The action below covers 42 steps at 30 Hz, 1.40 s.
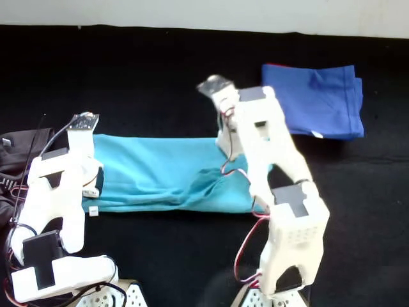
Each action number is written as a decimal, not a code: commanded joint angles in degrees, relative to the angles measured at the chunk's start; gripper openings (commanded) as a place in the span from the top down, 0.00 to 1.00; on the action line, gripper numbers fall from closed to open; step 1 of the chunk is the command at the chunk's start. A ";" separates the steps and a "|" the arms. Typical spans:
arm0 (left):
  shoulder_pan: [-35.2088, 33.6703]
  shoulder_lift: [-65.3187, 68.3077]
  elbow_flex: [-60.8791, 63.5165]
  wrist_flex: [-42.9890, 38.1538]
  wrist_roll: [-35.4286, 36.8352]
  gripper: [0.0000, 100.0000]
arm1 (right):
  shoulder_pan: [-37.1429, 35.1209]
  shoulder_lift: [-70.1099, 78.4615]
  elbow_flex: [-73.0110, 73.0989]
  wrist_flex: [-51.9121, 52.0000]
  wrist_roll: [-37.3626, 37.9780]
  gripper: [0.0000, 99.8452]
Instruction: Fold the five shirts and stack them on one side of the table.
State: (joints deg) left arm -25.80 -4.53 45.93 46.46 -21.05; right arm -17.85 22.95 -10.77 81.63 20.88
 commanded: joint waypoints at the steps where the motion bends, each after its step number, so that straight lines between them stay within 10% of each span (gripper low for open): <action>1: -0.66 -0.04 0.04 -2.37 -0.53 0.99 | 2.86 -0.92 -4.97 -0.04 -8.09 0.76; 10: -0.66 -0.04 0.04 -2.37 -0.53 0.99 | -3.65 -12.79 -5.85 14.55 -0.79 1.00; 17: -0.66 -0.04 0.04 -2.37 -0.53 0.99 | -7.52 -17.54 0.66 19.12 0.62 0.99; 26: -0.66 -0.04 0.04 -2.37 -0.53 0.99 | -12.88 -17.80 24.75 5.93 0.62 0.99; 42: -0.66 -0.04 0.04 -2.37 -0.53 0.99 | -14.73 -17.45 25.36 -13.23 -3.34 0.99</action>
State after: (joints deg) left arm -25.80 -4.53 45.93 46.46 -21.05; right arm -32.09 7.82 14.46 70.64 19.65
